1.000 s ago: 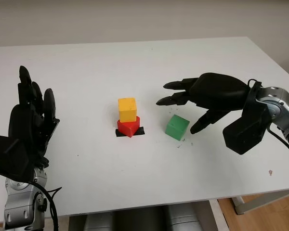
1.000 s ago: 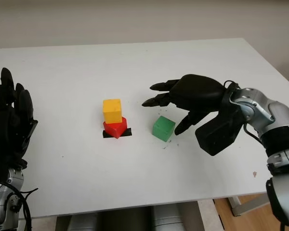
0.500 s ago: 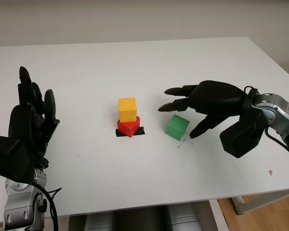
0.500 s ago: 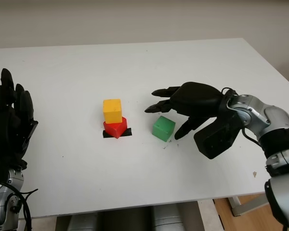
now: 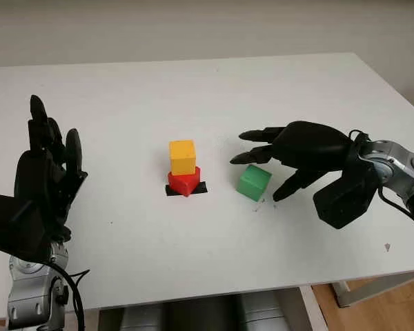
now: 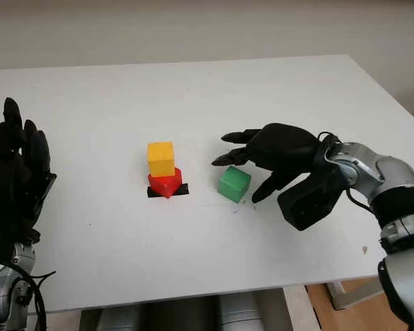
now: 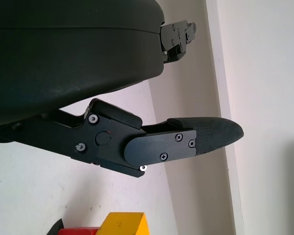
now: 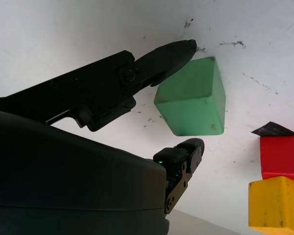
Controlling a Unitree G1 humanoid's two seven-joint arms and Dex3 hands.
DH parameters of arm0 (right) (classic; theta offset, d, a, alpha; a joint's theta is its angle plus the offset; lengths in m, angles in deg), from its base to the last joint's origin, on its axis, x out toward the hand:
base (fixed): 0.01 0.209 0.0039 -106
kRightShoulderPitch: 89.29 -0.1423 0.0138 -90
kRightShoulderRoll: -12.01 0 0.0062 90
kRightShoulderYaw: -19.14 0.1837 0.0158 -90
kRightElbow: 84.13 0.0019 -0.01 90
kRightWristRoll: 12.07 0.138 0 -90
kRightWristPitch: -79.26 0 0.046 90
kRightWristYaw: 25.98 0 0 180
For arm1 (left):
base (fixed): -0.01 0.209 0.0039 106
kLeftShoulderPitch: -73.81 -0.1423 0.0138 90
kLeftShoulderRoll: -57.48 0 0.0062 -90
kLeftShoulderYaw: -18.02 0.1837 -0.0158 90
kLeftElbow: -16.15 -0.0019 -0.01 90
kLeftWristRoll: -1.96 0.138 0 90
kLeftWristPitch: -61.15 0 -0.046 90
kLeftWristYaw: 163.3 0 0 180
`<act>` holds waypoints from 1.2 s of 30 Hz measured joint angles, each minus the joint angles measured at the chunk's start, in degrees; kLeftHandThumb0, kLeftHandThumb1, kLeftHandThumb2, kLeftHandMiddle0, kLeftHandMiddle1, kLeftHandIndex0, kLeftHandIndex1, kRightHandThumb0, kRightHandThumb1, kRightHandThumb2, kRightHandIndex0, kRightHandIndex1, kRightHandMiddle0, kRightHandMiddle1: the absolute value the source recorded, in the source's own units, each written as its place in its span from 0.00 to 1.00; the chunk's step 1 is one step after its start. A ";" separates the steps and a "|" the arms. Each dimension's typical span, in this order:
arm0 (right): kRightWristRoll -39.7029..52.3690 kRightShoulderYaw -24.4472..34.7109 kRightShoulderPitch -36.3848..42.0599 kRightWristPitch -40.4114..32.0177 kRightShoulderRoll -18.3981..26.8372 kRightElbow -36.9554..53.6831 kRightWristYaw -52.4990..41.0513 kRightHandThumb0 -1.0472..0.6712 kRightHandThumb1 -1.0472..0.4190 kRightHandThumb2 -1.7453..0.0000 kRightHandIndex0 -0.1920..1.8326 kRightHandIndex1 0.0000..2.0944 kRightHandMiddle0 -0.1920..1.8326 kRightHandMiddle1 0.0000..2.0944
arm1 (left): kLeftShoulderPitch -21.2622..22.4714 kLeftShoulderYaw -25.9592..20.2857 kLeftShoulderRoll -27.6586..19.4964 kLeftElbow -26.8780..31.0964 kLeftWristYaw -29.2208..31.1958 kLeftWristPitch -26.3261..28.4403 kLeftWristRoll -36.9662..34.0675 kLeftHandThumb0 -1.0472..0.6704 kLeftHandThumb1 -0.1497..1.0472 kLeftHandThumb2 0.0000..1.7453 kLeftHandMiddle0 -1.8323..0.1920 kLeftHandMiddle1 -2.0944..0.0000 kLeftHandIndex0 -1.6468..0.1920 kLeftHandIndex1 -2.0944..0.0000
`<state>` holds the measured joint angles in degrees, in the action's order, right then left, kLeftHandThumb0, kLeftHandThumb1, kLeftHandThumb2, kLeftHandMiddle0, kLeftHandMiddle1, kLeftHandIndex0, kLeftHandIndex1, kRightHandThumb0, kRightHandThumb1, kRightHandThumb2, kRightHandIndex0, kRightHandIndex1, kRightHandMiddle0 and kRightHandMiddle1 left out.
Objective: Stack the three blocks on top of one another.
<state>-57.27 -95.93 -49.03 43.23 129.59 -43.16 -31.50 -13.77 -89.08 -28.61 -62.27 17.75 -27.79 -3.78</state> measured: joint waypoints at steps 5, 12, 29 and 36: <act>-0.74 -0.54 -0.42 -0.02 -0.44 -1.30 2.55 0.29 0.11 0.97 0.23 0.04 0.36 0.08 | -0.12 0.01 0.30 0.03 -0.28 0.29 -0.04 0.16 1.00 0.32 1.00 1.00 1.00 1.00; -1.34 -1.54 -1.06 0.68 -0.78 -3.38 5.06 0.31 0.11 0.97 0.25 0.04 0.38 0.12 | -0.56 0.02 0.82 0.13 -0.52 0.28 -0.05 0.17 1.00 0.32 1.00 1.00 1.00 1.00; -2.33 -2.69 -2.07 3.03 -1.32 -6.72 10.97 0.34 0.09 0.97 0.30 0.04 0.30 0.60 | -0.56 0.08 0.82 0.14 -0.56 0.43 0.10 0.17 1.00 0.33 1.00 1.00 1.00 1.00; -0.43 -2.62 -2.17 4.41 -1.58 -7.94 9.55 0.33 0.08 0.97 0.31 0.05 0.32 0.64 | -0.56 0.55 0.82 0.25 -0.65 1.78 0.76 0.18 1.00 0.34 1.00 1.00 1.00 1.00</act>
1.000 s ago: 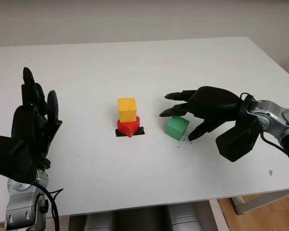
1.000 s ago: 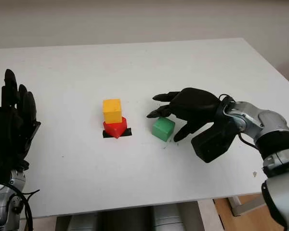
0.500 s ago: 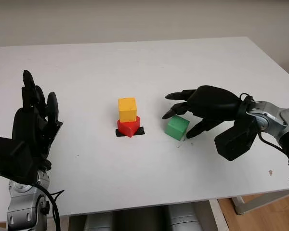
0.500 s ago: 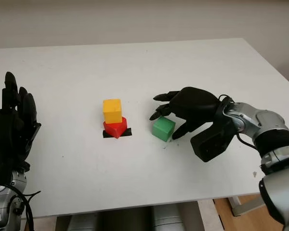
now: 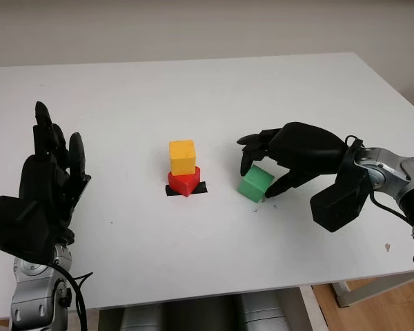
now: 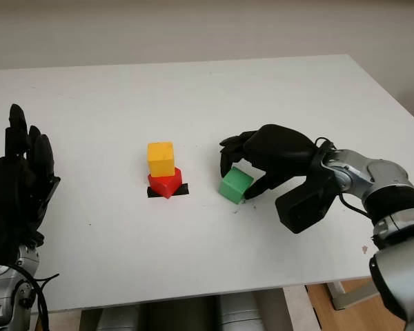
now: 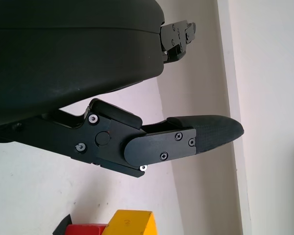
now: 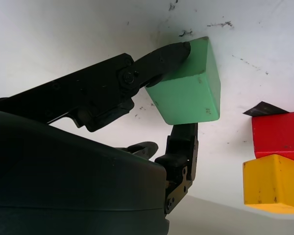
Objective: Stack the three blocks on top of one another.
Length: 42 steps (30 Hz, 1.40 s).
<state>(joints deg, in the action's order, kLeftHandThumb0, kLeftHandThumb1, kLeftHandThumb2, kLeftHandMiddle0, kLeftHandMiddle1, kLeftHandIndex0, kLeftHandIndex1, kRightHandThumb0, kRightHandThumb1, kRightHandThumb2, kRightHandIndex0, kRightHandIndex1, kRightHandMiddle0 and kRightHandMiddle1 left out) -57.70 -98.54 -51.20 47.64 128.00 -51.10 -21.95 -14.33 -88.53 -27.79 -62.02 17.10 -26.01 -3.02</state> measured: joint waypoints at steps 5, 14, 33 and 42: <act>0.40 0.00 -0.10 0.06 -0.07 0.00 -0.79 0.34 0.08 0.97 0.31 0.05 0.32 0.65 | 0.02 0.10 -0.01 0.00 -0.02 0.00 0.36 0.18 1.00 0.34 1.00 1.00 1.00 1.00; 17.26 5.53 0.05 -5.82 -3.21 -2.45 -18.51 0.36 0.05 0.97 0.29 0.03 0.27 0.65 | 0.26 0.18 -0.01 -0.02 -0.04 -0.04 0.44 0.18 1.00 0.33 1.00 1.00 1.00 1.00; 41.95 20.60 0.17 -31.14 -10.45 7.88 -41.57 0.31 0.06 0.97 0.27 0.02 0.28 0.72 | 0.17 0.20 -0.01 -0.09 -0.53 -0.18 0.90 0.20 1.00 0.31 1.00 1.00 1.00 1.00; 50.38 24.62 -1.35 -54.97 -18.59 15.95 -42.46 0.36 0.06 0.97 0.21 0.00 0.23 0.78 | 0.10 0.11 -0.01 -0.33 -0.53 -0.58 0.86 0.20 1.00 0.32 1.00 1.00 1.00 1.00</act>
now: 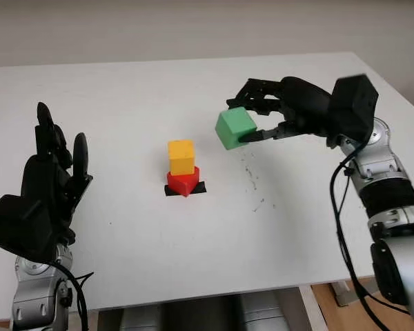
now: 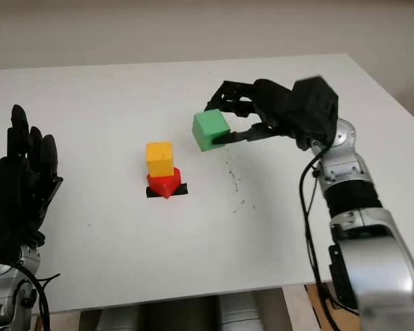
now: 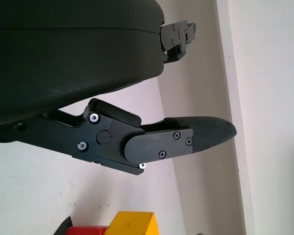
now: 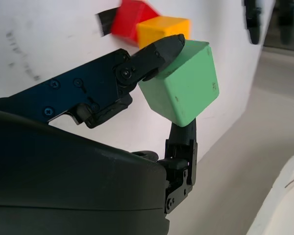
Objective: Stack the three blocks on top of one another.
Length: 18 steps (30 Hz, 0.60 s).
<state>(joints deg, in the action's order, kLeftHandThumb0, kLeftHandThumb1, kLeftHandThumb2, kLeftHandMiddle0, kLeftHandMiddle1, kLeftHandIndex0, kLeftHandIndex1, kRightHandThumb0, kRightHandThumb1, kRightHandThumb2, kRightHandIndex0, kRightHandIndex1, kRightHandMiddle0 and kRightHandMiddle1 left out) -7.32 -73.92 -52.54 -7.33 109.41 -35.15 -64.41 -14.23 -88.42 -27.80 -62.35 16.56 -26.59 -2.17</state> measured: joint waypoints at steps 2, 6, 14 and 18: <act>0.11 0.10 -0.84 -3.25 -1.50 2.22 1.11 0.36 0.06 0.97 0.21 0.00 0.22 0.79 | -0.03 -0.01 0.00 -0.01 0.01 -0.08 -0.03 0.20 1.00 0.32 1.00 1.00 1.00 1.00; -0.29 -0.59 -3.20 -8.65 -4.74 5.13 3.03 0.39 0.05 0.97 0.21 0.01 0.21 0.80 | -0.07 0.07 0.00 0.00 0.03 0.13 -0.03 0.20 1.00 0.33 1.00 1.00 1.00 1.00; -3.58 -3.07 -6.04 -10.01 -8.47 2.38 3.73 0.36 0.07 0.97 0.22 0.02 0.23 0.81 | -0.33 0.16 0.02 0.00 -0.05 -0.17 0.38 0.19 1.00 0.32 1.00 1.00 1.00 1.00; -5.30 -3.97 -6.67 -10.19 -9.51 0.04 4.82 0.36 0.08 0.97 0.23 0.02 0.25 0.78 | -0.56 0.18 0.06 0.10 -0.06 0.00 0.51 0.18 1.00 0.32 1.00 1.00 1.00 1.00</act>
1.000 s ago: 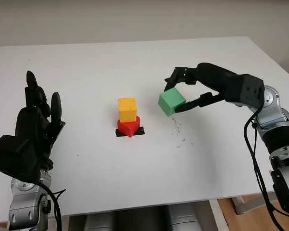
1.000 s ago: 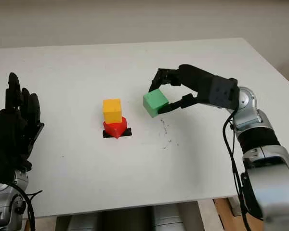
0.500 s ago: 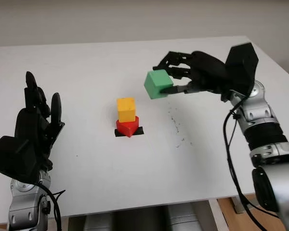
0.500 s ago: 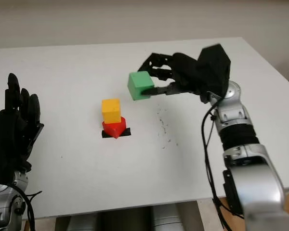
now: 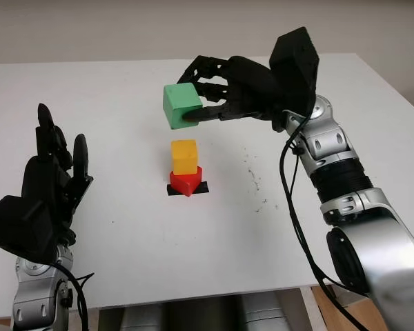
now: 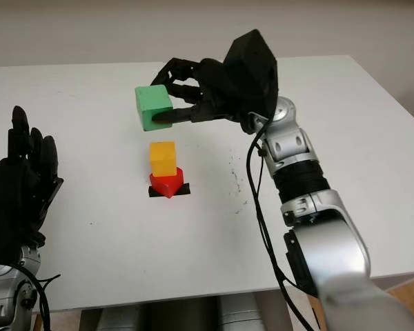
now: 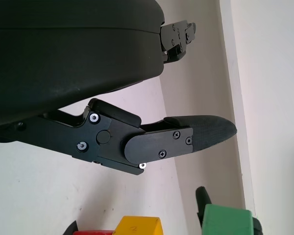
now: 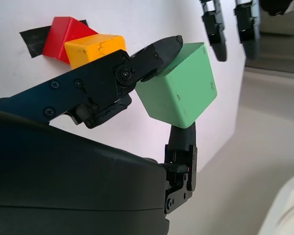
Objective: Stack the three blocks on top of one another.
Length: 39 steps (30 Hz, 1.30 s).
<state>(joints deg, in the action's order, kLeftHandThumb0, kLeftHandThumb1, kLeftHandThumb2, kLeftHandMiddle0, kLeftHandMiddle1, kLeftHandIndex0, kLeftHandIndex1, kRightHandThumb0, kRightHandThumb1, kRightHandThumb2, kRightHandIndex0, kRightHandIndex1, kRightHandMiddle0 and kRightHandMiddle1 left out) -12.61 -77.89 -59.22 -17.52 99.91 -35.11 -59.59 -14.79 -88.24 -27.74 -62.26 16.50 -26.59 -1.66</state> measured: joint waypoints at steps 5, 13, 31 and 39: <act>-0.32 -0.01 -0.62 -0.49 -0.93 -1.43 -0.03 0.37 0.08 0.97 0.22 0.02 0.25 0.78 | -0.16 0.10 0.39 0.01 0.04 -0.05 -0.14 0.19 1.00 0.31 1.00 1.00 1.00 1.00; -2.11 -0.41 -0.62 -0.56 -1.12 -3.41 0.58 0.34 0.08 0.97 0.23 0.03 0.27 0.75 | -0.19 0.23 0.53 0.01 -0.04 -0.05 -0.05 0.18 1.00 0.31 1.00 1.00 1.00 1.00; -2.39 -0.23 0.55 -0.50 -0.98 -3.68 0.09 0.35 0.06 0.97 0.23 0.02 0.24 0.77 | -0.47 0.21 0.50 0.26 -0.05 0.08 0.03 0.18 1.00 0.31 1.00 1.00 1.00 1.00; -2.50 -0.25 1.37 -0.50 -0.84 -3.62 -0.29 0.35 0.07 0.97 0.23 0.03 0.25 0.77 | -0.54 0.20 0.46 0.63 0.03 0.34 0.01 0.19 1.00 0.32 1.00 1.00 1.00 1.00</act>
<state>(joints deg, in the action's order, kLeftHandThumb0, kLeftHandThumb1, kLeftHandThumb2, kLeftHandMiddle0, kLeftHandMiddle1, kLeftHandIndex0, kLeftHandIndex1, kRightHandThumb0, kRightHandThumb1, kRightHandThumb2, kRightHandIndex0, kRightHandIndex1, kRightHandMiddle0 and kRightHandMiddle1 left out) -15.11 -78.14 -57.85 -18.02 99.06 -38.73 -59.88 -15.33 -88.04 -27.27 -61.62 16.54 -26.25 -1.65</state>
